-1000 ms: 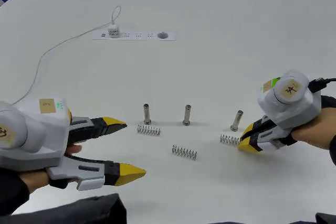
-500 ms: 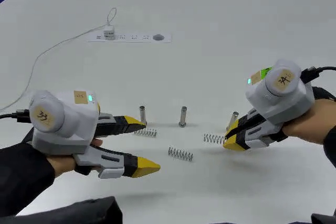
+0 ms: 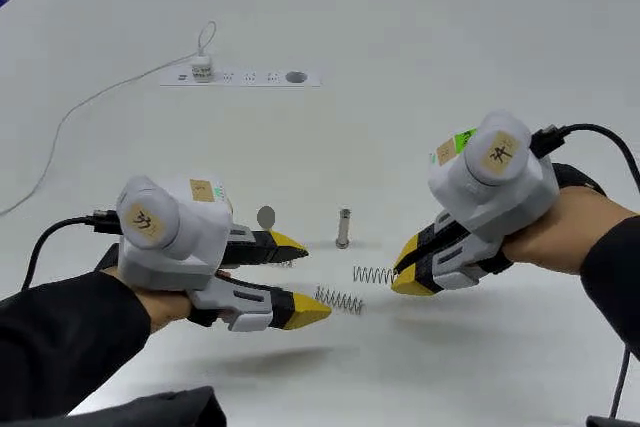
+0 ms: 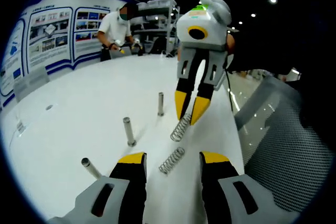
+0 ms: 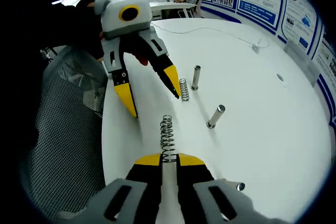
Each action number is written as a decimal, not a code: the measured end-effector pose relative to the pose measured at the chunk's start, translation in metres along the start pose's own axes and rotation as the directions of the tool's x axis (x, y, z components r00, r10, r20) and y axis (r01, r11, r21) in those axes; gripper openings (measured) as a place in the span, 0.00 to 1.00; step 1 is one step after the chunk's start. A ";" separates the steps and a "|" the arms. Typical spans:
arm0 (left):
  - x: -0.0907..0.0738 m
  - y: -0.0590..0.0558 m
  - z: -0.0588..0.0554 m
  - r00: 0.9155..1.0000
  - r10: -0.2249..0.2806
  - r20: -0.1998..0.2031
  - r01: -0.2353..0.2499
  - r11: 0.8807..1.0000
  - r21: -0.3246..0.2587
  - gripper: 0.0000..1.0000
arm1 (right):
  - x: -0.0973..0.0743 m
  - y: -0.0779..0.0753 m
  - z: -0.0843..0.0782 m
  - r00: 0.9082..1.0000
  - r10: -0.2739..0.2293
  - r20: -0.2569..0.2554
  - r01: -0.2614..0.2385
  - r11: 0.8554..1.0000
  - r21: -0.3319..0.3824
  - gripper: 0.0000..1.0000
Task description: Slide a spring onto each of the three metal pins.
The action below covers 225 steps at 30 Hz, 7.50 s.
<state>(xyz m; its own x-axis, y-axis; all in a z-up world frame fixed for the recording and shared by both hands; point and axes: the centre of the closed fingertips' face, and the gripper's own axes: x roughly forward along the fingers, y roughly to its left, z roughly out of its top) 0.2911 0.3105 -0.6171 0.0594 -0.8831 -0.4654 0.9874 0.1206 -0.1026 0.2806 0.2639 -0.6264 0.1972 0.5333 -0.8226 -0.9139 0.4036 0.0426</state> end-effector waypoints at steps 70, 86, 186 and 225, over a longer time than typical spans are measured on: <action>0.014 -0.034 0.000 0.995 -0.103 0.014 0.101 0.991 0.089 0.10 | -0.004 0.041 0.052 0.994 0.061 0.092 -0.050 0.992 -0.113 0.12; 0.014 -0.034 0.000 0.995 -0.094 0.014 0.092 0.991 0.097 0.10 | 0.003 0.041 0.045 0.997 0.067 0.050 -0.061 0.992 -0.110 0.12; -0.045 -0.001 -0.011 0.990 0.107 0.087 -0.100 0.991 -0.085 0.44 | -0.064 -0.081 -0.026 0.974 -0.148 -0.171 0.159 0.986 0.055 0.12; -0.045 0.000 -0.013 0.991 0.103 0.081 -0.095 0.991 -0.091 0.44 | -0.016 -0.081 -0.060 0.957 -0.099 -0.274 0.143 0.979 0.145 0.12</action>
<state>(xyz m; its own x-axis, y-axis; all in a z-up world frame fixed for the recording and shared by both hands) 0.2862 0.3562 -0.6076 0.1721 -0.8998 -0.4010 0.9597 0.2450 -0.1377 0.3304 0.1774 -0.6507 0.1821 0.2662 -0.9466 -0.8150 0.5794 0.0061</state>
